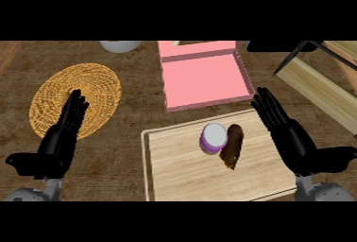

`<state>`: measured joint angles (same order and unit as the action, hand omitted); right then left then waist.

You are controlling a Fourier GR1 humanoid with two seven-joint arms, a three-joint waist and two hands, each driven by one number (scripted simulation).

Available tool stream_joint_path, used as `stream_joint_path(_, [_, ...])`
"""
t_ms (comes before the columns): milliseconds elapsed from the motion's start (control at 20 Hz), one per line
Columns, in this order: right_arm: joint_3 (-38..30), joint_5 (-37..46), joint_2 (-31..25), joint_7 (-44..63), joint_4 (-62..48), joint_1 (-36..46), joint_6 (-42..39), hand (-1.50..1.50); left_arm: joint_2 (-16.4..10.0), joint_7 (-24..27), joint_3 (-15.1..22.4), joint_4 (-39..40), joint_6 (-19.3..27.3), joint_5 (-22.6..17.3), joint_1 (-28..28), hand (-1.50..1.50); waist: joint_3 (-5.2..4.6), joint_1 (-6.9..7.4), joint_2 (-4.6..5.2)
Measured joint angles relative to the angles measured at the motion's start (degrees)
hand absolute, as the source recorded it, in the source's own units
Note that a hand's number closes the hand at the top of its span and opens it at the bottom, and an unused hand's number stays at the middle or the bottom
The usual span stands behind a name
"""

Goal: Pick the can from the tray and place it in the tiered shelf

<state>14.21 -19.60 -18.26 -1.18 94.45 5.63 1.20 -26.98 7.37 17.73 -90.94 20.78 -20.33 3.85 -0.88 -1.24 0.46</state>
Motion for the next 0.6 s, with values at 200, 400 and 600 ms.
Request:
stream_joint_path(200, [-3.91, 5.87, -0.88, 2.82, 2.93, 0.87, 9.62, 1.5, -1.08, -2.97, -1.77, 0.17, -0.94, -1.31, 1.11, 0.0, 0.49, 0.17, -0.53])
stream_joint_path(400, [-10.81, 14.23, -4.33, 7.45, 1.75, 0.4, 21.95, -1.5, -2.15, -5.72, -3.61, 1.31, -0.77, -2.62, 1.95, 0.0, 0.31, -1.91, -0.59])
stream_joint_path(600, [-12.35, 15.47, 3.2, 10.56, 5.4, -0.63, 33.32, -1.5, -2.93, -9.82, -4.33, 1.45, -2.31, -4.45, 4.22, 0.0, 0.66, -1.05, -0.66])
